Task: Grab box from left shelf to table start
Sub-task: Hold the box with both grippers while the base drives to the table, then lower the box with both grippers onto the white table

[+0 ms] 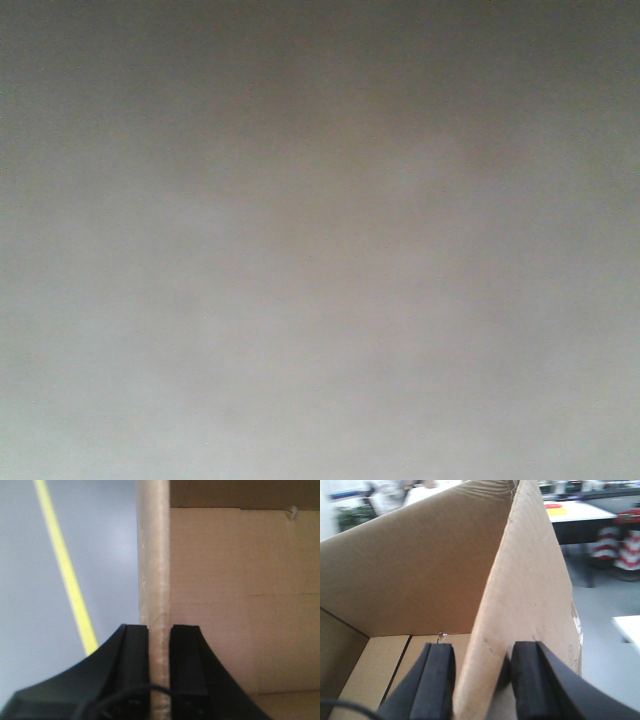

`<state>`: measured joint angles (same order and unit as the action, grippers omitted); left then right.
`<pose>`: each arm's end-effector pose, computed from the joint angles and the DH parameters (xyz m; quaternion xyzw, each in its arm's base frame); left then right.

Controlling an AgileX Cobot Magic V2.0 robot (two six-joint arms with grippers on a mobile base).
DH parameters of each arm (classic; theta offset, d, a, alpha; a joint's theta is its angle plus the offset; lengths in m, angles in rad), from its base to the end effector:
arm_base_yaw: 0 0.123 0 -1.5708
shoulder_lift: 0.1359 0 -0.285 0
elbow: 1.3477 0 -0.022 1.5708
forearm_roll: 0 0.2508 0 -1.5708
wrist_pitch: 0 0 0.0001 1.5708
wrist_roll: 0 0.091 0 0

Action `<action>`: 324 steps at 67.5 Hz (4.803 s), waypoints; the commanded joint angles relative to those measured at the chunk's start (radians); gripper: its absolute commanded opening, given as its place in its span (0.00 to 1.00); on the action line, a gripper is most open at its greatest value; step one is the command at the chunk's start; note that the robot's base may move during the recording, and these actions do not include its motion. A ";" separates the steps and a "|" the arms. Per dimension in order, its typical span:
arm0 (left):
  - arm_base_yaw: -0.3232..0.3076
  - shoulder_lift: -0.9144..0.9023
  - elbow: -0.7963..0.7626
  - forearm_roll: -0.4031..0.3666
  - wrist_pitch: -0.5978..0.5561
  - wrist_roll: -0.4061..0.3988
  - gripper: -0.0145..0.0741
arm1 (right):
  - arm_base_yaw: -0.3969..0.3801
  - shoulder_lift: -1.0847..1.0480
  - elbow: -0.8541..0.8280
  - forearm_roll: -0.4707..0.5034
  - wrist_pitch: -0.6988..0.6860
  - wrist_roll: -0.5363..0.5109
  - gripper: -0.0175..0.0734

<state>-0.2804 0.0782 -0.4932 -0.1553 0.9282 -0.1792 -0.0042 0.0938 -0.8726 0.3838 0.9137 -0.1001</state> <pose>0.0095 -0.0145 0.2866 0.0370 0.8373 -0.1984 0.5082 -0.0448 0.0272 0.3921 -0.0539 0.7087 0.1541 0.6863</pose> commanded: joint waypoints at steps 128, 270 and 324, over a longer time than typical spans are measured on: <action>-0.004 0.016 -0.018 0.014 0.008 0.006 0.06 | 0.003 0.011 -0.030 0.031 -0.058 0.003 0.26; -0.004 0.077 -0.184 0.074 -0.043 0.017 0.06 | 0.003 0.097 -0.031 0.031 -0.058 0.004 0.26; -0.004 0.877 -0.775 0.196 0.018 0.017 0.06 | 0.003 0.824 -0.393 -0.166 0.207 0.004 0.26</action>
<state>-0.2804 0.9034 -1.2037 0.0286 1.0825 -0.1587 -0.0042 0.8559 -1.2088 0.2231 1.1862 -0.0818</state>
